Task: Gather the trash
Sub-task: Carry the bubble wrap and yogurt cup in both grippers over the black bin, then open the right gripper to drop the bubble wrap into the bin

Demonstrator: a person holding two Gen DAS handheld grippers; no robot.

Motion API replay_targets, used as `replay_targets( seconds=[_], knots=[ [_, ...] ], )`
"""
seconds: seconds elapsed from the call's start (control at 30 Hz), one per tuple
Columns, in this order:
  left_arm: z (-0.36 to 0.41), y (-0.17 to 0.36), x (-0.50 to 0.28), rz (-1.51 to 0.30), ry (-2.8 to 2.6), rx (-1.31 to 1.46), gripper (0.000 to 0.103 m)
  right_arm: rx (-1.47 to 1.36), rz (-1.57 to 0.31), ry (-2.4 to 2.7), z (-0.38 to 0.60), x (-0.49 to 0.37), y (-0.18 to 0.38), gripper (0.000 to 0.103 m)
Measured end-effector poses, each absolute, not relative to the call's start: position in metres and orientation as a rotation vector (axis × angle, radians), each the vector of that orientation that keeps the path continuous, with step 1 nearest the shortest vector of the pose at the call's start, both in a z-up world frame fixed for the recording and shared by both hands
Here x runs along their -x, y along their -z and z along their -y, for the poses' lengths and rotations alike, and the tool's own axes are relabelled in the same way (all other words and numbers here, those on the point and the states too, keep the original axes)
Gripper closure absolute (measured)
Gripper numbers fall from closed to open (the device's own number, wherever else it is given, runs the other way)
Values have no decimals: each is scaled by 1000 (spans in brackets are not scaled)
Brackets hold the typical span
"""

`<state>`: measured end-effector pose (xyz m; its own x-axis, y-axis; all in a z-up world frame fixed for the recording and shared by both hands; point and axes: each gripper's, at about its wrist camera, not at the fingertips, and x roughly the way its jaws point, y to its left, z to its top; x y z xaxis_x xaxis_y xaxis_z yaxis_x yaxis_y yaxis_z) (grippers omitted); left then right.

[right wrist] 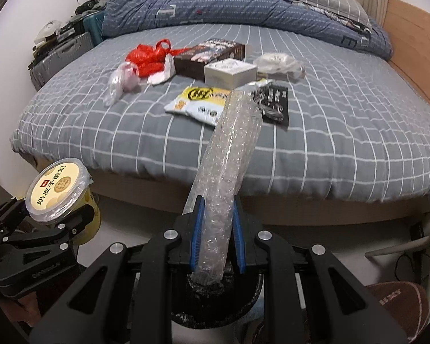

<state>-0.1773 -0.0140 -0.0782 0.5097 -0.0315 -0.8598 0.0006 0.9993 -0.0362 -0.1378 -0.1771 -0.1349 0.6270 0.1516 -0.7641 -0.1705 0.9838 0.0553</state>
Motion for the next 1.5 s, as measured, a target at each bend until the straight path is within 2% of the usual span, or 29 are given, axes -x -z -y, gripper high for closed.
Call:
replay_targets(
  seconds=[0.63, 0.93, 1.5],
  knots=[
    [19, 123, 208, -1173, 21, 51, 29, 61, -1038, -197, 175, 152, 191, 84],
    [20, 168, 187, -1224, 17, 9, 29, 60, -1142, -198, 169, 139, 230, 84],
    [15, 220, 156, -1324, 15, 14, 29, 87, -1308, -214, 147, 107, 280, 84]
  ],
)
